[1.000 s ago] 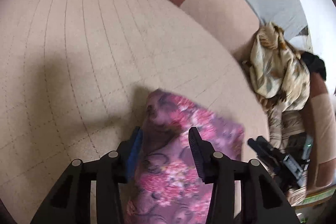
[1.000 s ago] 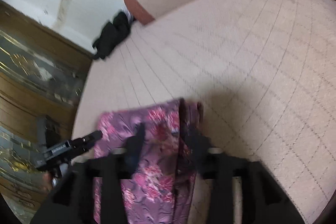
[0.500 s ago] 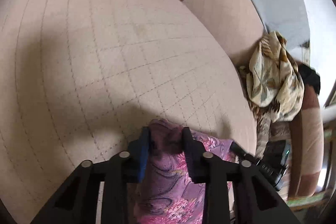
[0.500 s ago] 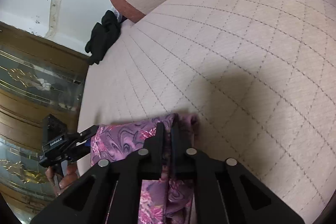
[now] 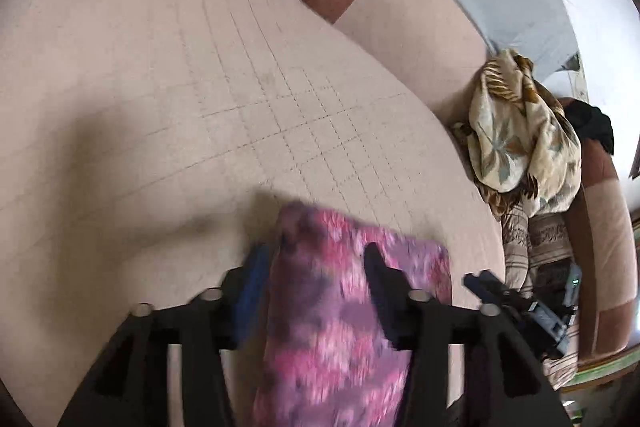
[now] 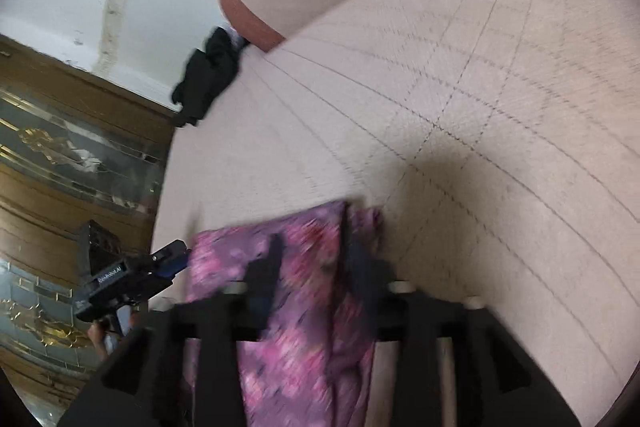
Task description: Fold small clothes
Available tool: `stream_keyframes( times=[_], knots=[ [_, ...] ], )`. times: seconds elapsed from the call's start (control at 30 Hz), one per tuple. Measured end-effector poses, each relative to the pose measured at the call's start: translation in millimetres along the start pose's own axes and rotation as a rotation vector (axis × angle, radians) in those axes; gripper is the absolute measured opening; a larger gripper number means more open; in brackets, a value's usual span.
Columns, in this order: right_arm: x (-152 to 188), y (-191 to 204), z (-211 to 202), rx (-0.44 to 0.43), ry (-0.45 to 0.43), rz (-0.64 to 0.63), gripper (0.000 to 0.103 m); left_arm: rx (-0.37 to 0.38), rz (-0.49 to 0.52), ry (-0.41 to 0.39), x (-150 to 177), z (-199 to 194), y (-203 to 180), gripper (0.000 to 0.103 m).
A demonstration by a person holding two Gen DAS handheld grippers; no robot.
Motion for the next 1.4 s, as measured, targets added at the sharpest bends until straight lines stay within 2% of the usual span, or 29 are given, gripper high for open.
stream_keyframes(
  times=[0.1,0.2,0.3,0.33,0.4,0.43,0.47,0.5,0.57,0.63,0.7,0.77,0.83,0.9,0.93,0.97,1.0,1.13,1.2,1.27,1.3,1.33,1.37,1.4],
  knots=[
    [25.7,4.8,-32.5,0.000,-0.049,-0.008,0.042,-0.023,-0.008,-0.008,32.8,-26.4,7.7,0.057],
    [55.9,-7.0,-38.9,-0.008,-0.017,0.040,0.042,-0.051,-0.060,0.025,59.2,-26.2,22.9,0.055],
    [70.5,-11.9,-28.8,0.016,0.020,0.043,0.040,-0.050,-0.079,0.047,62.8,-15.0,26.7,0.051],
    [71.0,-10.0,-26.4,0.016,0.020,0.033,0.037,-0.044,-0.080,0.041,62.4,-14.9,25.9,0.051],
    [71.1,-5.7,-23.0,0.024,0.011,0.007,0.029,-0.047,-0.049,0.027,62.8,-14.0,21.3,0.043],
    [71.9,-3.9,-20.0,0.032,0.015,-0.001,0.013,-0.052,-0.036,0.029,64.1,-12.7,20.2,0.039],
    [73.1,-2.6,-16.3,0.032,0.026,-0.004,0.005,-0.052,-0.033,0.036,65.3,-11.7,19.9,0.026],
    [73.5,-2.3,-18.2,0.057,0.017,-0.016,0.005,-0.042,-0.030,0.041,66.1,-12.5,18.1,0.015],
    [70.3,0.8,-28.6,0.057,-0.011,-0.027,0.004,-0.069,0.023,0.012,65.2,-17.8,11.1,0.009],
    [66.9,3.4,-31.4,0.079,-0.031,-0.066,0.004,-0.091,0.072,0.005,68.1,-13.4,7.5,0.008],
    [72.4,-7.7,-14.6,0.128,0.016,-0.068,0.004,-0.120,0.091,0.024,70.1,-4.2,9.4,0.008],
    [77.5,-18.0,-3.2,0.123,0.049,-0.021,0.005,-0.124,0.097,0.021,69.8,-5.1,7.9,0.010],
    [74.7,-12.0,-12.3,0.099,0.042,-0.022,0.009,-0.102,0.089,0.014,68.1,-14.4,6.4,0.014],
    [73.5,-8.3,-27.6,0.055,0.023,-0.002,0.013,-0.091,0.069,0.010,71.6,-26.6,9.4,0.039],
    [75.8,-8.4,-38.6,0.037,0.008,0.021,0.030,-0.090,0.057,0.001,75.1,-32.9,11.7,0.044],
    [78.9,-9.1,-47.1,0.031,-0.006,0.041,0.053,-0.088,0.043,-0.007,82.6,-42.4,16.0,0.049],
    [85.9,-10.8,-56.6,0.028,-0.018,0.063,0.061,-0.085,0.034,0.000,88.2,-47.2,19.1,0.051],
    [126.4,-17.2,-75.3,0.025,0.035,0.115,0.063,-0.072,-0.029,0.058,122.1,-64.6,34.7,0.051],
    [143.3,-12.3,-79.7,0.031,0.072,0.093,0.063,-0.057,-0.072,0.090,140.1,-71.1,42.1,0.051],
    [151.7,-3.0,-80.6,0.092,0.085,0.015,0.048,-0.047,-0.096,0.108,151.6,-73.6,43.1,0.050],
    [155.1,0.4,-77.4,0.115,0.097,-0.020,0.040,-0.057,-0.087,0.101,153.8,-76.1,41.9,0.043],
    [157.8,3.0,-73.5,0.131,0.112,-0.049,0.013,-0.072,-0.068,0.096,154.5,-77.3,39.5,0.037],
    [160.5,5.2,-69.5,0.156,0.127,-0.077,0.007,-0.091,-0.036,0.092,155.5,-78.3,36.2,0.016],
    [160.7,7.6,-69.3,0.175,0.124,-0.089,0.007,-0.122,0.005,0.088,157.0,-81.5,31.1,0.012]
  ],
)
Point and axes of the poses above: each gripper's, at about its wrist camera, not at the fingertips, and z roughly the way its jaws point, y to its left, x to its underside, the point moved 1 cm from there along z, roughly the way its jaws point, and after that the axes turned 15 degrees about -y, right-handed, at the moved point
